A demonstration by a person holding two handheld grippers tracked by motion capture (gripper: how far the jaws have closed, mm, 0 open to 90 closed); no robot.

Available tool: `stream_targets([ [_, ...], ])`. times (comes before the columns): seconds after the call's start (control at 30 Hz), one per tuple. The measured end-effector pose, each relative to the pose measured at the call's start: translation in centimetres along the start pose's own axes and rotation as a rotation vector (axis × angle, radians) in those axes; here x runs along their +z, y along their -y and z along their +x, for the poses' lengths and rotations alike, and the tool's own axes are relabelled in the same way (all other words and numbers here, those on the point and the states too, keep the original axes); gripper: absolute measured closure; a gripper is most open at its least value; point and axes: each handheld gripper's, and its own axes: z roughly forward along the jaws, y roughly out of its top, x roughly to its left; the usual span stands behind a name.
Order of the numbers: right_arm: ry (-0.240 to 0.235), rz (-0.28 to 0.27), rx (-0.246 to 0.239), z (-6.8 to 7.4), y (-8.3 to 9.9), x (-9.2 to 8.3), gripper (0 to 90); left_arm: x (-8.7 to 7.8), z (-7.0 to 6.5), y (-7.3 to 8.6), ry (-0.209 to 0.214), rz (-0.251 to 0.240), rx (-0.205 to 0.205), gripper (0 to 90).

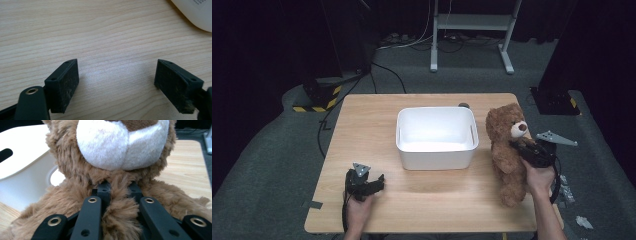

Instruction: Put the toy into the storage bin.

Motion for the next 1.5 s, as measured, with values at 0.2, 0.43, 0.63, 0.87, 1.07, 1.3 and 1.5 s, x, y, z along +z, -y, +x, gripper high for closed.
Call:
stream_targets([
  [0.2, 0.009, -0.02, -0.009, 0.2, -0.8, -1.2, 79.3, 0.0, 0.0, 0.0, 0.001, 0.001, 0.005, 19.5],
  [0.43, 0.01, -0.048, -0.014, 0.3, -1.6, -3.0, 79.2, 0.0, 0.0, 0.0, 0.0, 0.001, 0.003, 19.6],
  [0.63, 0.003, -0.064, -0.029, 0.9, -2.0, -3.8, 79.3, -0.1, 0.0, 0.0, -0.002, 0.004, -0.002, 19.6],
  [0.87, -0.035, -0.087, -0.028, 1.5, -2.7, -4.3, 79.3, -0.1, 0.0, 0.0, -0.001, 0.004, 0.004, 19.6],
  [1.07, -0.061, -0.1, -0.033, 2.1, -3.2, -4.6, 79.2, -0.1, 0.0, 0.0, -0.001, 0.004, 0.004, 19.6],
  [1.3, -0.092, -0.125, -0.034, 2.7, -3.8, -5.3, 78.7, -0.1, 0.1, 0.0, 0.001, 0.005, 0.016, 19.6],
  [1.5, -0.101, -0.117, -0.044, 2.8, -3.8, -5.4, 78.7, -0.1, 0.1, 0.0, 0.0, 0.005, 0.015, 19.6],
])
